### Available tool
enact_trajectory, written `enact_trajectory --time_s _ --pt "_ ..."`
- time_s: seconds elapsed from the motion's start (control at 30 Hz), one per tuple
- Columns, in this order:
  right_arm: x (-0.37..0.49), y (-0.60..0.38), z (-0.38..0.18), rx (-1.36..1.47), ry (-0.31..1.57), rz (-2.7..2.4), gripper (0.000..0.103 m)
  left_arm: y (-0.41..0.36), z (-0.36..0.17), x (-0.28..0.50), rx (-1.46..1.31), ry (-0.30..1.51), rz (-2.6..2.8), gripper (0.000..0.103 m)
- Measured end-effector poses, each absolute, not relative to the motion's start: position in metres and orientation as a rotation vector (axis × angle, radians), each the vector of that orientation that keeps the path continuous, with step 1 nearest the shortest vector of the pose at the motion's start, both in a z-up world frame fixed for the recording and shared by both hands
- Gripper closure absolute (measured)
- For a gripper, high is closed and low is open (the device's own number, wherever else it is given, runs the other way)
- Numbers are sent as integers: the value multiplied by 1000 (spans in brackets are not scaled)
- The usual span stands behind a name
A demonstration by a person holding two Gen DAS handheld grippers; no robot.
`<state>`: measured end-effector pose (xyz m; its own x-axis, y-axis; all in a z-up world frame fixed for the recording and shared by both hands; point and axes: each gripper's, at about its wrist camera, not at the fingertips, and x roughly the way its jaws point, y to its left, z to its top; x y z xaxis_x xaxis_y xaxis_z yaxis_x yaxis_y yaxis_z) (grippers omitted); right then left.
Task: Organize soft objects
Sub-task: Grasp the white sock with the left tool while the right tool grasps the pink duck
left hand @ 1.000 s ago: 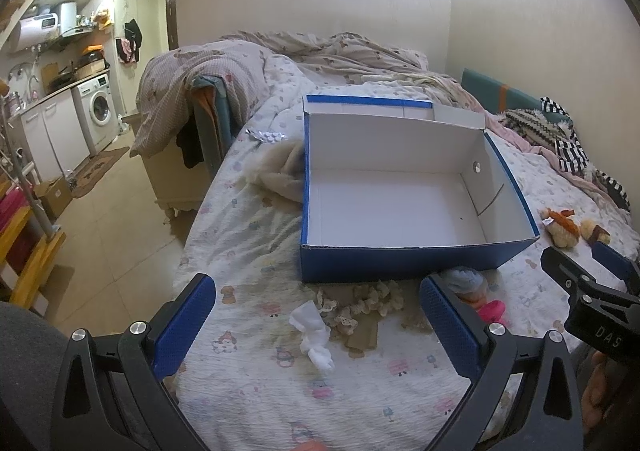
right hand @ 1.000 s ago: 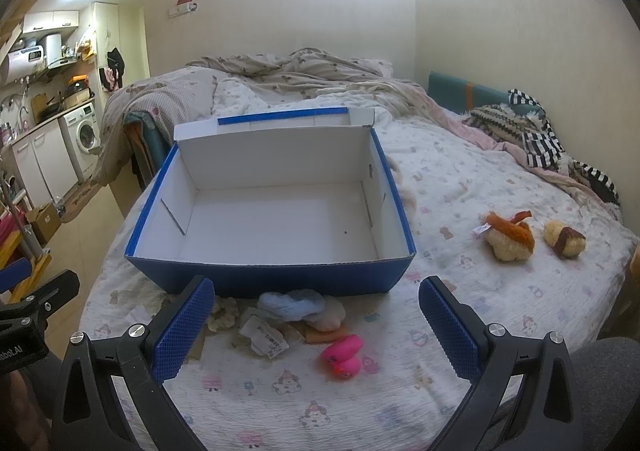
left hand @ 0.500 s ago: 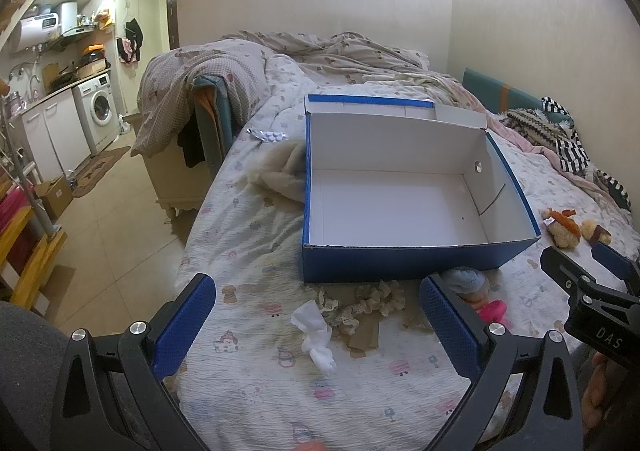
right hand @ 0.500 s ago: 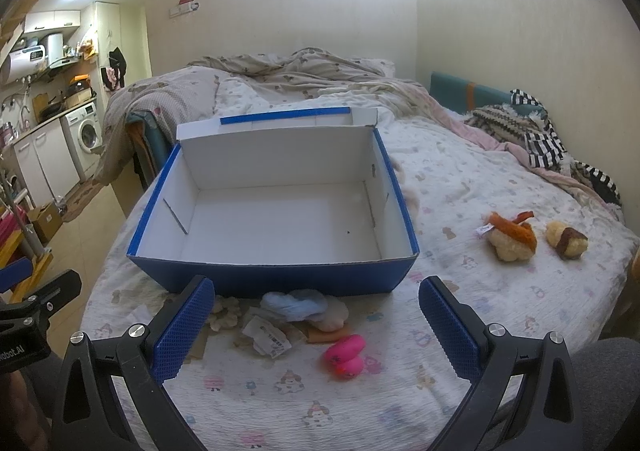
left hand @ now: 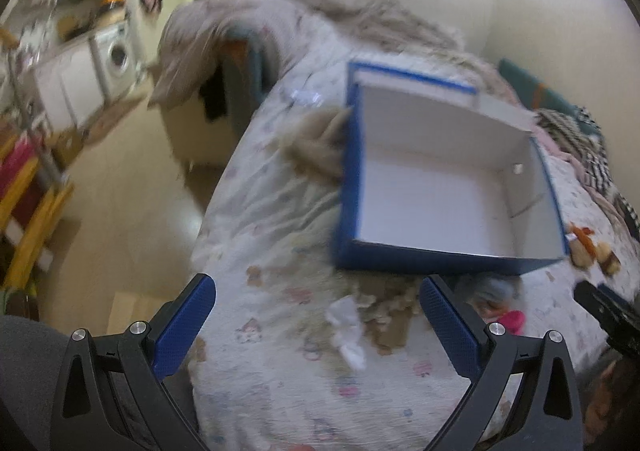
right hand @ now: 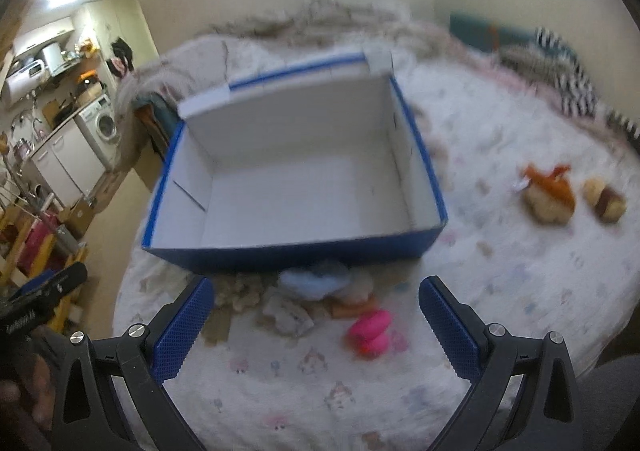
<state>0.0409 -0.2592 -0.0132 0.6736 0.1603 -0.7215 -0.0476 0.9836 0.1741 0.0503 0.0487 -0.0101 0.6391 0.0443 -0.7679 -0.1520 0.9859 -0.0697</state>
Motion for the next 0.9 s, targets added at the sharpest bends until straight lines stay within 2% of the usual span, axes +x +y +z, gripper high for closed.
enact_trajectory --time_s 0.2,0.3,0.37,0.47,0.6,0.67,0.8,0.9 --pt "74 -278 -43 155 1007 91 0 65 -56 100 -210 1144 113 3" --pt "82 -286 -58 186 1076 85 0 64 -83 113 -220 1256 112 11" --pt "86 -292 -65 228 1109 81 0 63 -99 116 -264 1317 101 22" --pt "88 -297 -79 285 1155 67 0 52 -119 113 -270 1388 63 24" --pt "92 -297 -89 288 1191 58 0 36 -137 109 -242 1436 21 27" --pt "94 -295 -93 283 1214 62 0 28 -141 109 -195 1441 31 32" --pt "99 -293 -107 300 1272 71 0 19 -147 111 -166 1451 28 37" --pt "100 -298 -116 339 1311 71 0 10 -156 114 -130 1455 20 51"
